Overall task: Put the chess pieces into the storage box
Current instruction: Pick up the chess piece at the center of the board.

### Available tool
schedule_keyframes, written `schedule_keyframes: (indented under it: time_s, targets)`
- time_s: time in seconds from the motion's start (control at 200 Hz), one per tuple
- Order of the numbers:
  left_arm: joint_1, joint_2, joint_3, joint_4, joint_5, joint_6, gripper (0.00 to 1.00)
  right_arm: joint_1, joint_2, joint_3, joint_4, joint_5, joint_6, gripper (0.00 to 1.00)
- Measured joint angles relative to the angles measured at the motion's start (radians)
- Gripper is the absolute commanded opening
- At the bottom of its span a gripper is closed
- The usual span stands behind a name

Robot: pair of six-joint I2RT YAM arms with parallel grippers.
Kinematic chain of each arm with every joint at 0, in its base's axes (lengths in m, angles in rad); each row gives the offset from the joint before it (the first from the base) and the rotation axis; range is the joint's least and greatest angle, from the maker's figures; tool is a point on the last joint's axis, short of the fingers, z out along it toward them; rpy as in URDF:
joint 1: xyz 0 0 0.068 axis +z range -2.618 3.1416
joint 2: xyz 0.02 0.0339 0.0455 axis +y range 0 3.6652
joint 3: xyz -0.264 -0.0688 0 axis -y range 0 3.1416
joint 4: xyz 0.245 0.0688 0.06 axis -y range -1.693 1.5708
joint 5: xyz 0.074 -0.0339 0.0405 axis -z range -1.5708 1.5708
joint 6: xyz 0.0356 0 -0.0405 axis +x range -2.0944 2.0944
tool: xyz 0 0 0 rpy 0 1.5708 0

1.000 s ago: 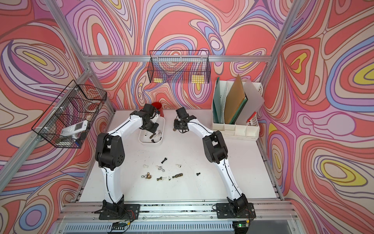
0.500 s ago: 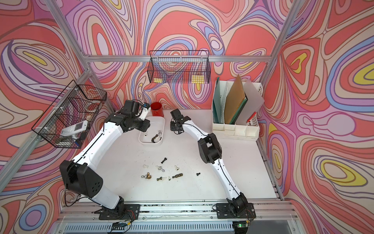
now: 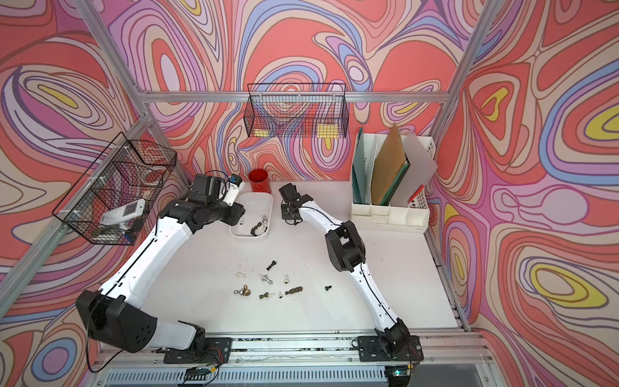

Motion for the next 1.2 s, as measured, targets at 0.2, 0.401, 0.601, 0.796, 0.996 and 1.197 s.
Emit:
schedule_keyframes:
  time_s: [0.2, 0.401, 0.601, 0.796, 0.996, 1.197]
  targets:
    - [0.0, -0.027, -0.009, 0.017, -0.002, 0.006, 0.47, 0.006, -0.023, -0.039, 0.002, 0.014, 0.001, 0.21]
    - [0.0, -0.027, -0.016, 0.02, -0.005, 0.006, 0.47, 0.009, -0.097, -0.156, 0.017, 0.007, 0.005, 0.18]
    - [0.0, -0.027, -0.027, 0.026, -0.021, 0.007, 0.47, 0.009, -0.218, -0.345, 0.089, -0.048, 0.033, 0.18]
    - [0.0, -0.027, -0.029, 0.029, -0.028, 0.013, 0.47, 0.02, -0.345, -0.441, 0.164, -0.091, 0.054, 0.18]
    - [0.001, -0.027, -0.029, 0.031, -0.048, 0.014, 0.47, 0.089, -0.396, -0.386, 0.215, -0.108, 0.029, 0.19]
    - [0.006, -0.027, -0.032, 0.037, -0.065, 0.018, 0.47, 0.184, -0.295, -0.183, 0.251, -0.152, -0.042, 0.19]
